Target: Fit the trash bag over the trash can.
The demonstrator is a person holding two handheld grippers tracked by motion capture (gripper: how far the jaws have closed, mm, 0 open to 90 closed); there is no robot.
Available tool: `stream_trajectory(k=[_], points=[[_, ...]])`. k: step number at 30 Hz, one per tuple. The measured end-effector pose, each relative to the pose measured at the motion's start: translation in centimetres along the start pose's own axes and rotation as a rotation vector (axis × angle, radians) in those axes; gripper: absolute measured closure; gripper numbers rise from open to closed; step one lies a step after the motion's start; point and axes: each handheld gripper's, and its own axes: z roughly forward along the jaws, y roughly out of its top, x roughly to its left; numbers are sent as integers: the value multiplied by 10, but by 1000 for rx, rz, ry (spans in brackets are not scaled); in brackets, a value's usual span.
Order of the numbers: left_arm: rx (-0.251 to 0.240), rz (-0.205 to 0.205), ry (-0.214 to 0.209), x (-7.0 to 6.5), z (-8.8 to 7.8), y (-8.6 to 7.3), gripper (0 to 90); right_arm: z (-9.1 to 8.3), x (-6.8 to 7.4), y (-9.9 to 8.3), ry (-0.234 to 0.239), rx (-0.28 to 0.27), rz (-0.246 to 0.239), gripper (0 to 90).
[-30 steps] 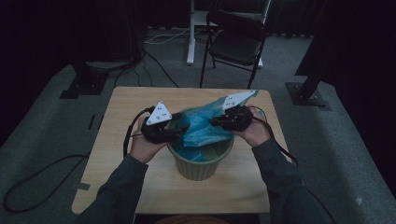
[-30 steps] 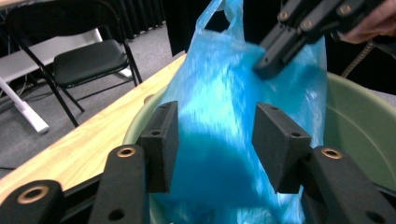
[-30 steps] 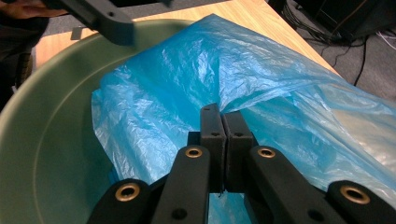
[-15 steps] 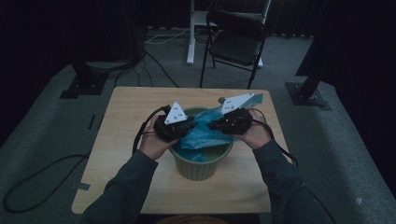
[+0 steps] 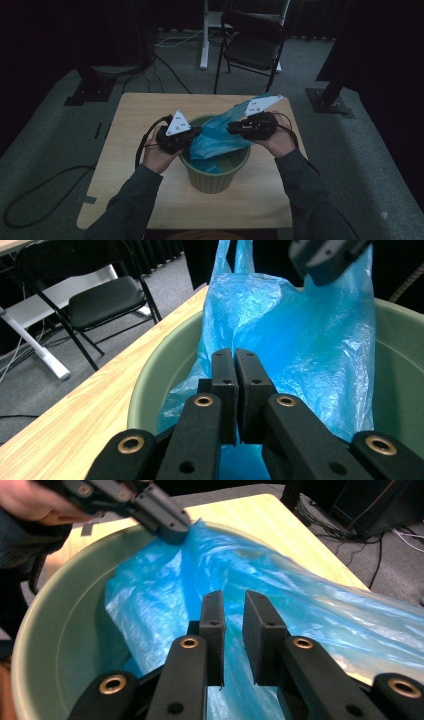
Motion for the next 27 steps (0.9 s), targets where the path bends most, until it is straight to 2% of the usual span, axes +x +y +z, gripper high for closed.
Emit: stream_trajectory(k=[2,6,12,14,19,22,24,27], points=[[0,2,1,0,0,0,874,1,-1,1,0,-11,10,755],[-5,4,-1,-1,0,1,873,5,0,2,18,-21,17,756],[-12,9,-4,-4,0,2,871,11,3,8,30,-1,-1,788],[-13,10,-4,-4,0,2,871,13,4,9,18,9,-8,798],[-17,11,-5,-5,-1,3,871,17,1,10,38,17,7,817],[-21,9,-2,-5,-1,2,871,21,2,11,57,28,-5,888],[-21,12,4,-5,-1,1,877,22,3,11,44,42,-14,900],[-26,13,9,-5,-3,-1,892,21,1,11,36,48,-2,900]])
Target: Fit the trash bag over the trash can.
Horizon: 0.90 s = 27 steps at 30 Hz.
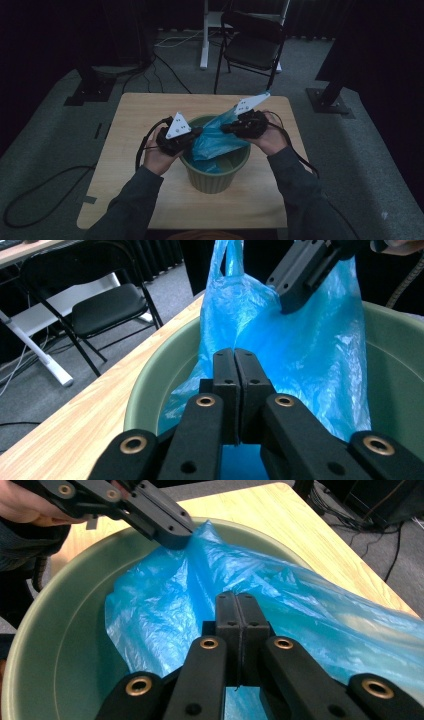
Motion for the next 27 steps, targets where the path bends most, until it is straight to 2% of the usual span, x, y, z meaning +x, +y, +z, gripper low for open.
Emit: stream_trajectory(k=[8,16,20,22,24,27], points=[[-5,-4,0,0,-2,-4,897,-3,-1,-1,0,1,16,900],[-12,17,7,-7,-6,-6,898,-3,-2,-1,-7,-2,22,897],[-5,24,11,-8,-7,-7,898,-5,-4,0,-2,-18,36,827],[-4,21,11,-8,-6,-8,899,-5,-5,1,6,-29,40,821],[-7,19,9,-8,-6,-8,899,-3,-5,2,11,-29,47,826],[-6,23,10,-9,-6,-9,898,1,-5,2,6,-17,44,900]])
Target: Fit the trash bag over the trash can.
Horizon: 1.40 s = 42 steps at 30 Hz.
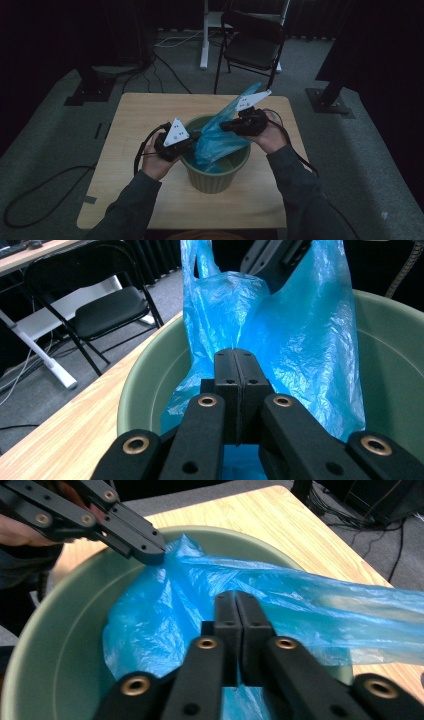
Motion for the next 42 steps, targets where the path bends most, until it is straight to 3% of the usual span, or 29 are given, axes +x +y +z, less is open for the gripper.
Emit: stream_trajectory(k=[8,19,27,36,42], points=[[6,-18,26,5,-6,-7,899,-5,-2,-3,-87,39,6,900],[19,-51,47,12,-13,-21,899,-16,-10,-18,-155,71,62,900],[18,-63,53,14,-17,-27,899,-27,-12,-22,-208,61,83,900],[18,-63,55,12,-16,-27,899,-29,-11,-22,-222,51,83,900],[0,-62,33,9,-16,-26,899,-26,-7,-16,-202,30,65,900]])
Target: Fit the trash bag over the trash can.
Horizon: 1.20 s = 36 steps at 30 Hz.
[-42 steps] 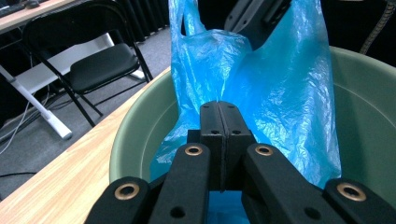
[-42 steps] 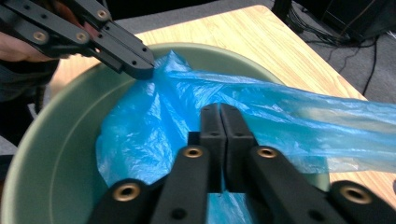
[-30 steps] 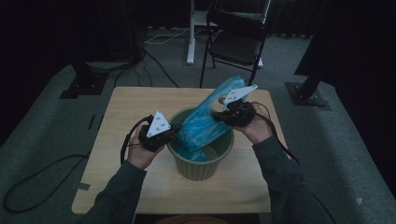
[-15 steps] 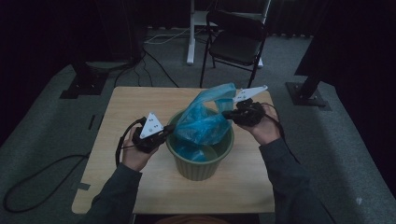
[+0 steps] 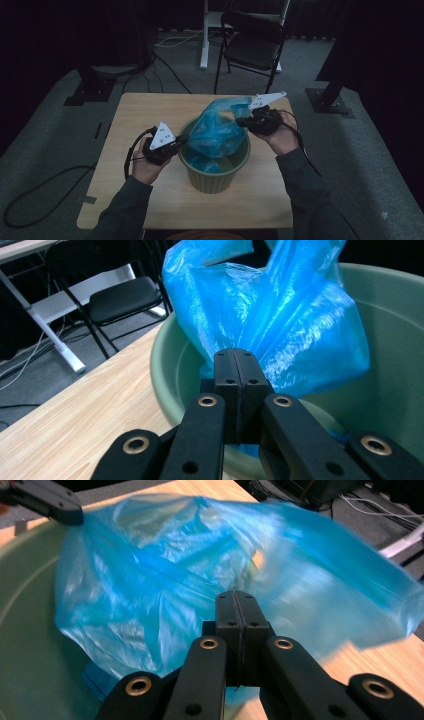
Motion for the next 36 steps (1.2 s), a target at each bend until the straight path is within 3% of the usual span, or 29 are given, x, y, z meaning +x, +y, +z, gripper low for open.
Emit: stream_trajectory(k=[6,12,15,18,30,33,35,36], points=[[-25,22,-16,-7,-3,0,899,1,4,5,-16,1,-17,891],[-22,27,-22,-9,-2,-2,899,0,9,11,-1,-25,-60,791],[-24,28,-22,-10,-2,-2,898,4,11,15,55,-18,-82,699],[-26,29,-23,-10,-2,-2,899,11,13,19,77,9,-95,659],[-34,34,-30,-12,-2,-3,898,29,20,29,122,61,-131,622],[-40,31,-30,-12,-3,-3,898,36,22,27,136,101,-142,617],[-41,31,-32,-12,-3,-3,898,40,23,26,141,127,-154,630],[-43,33,-32,-13,-3,-3,898,41,23,25,133,138,-157,705]])
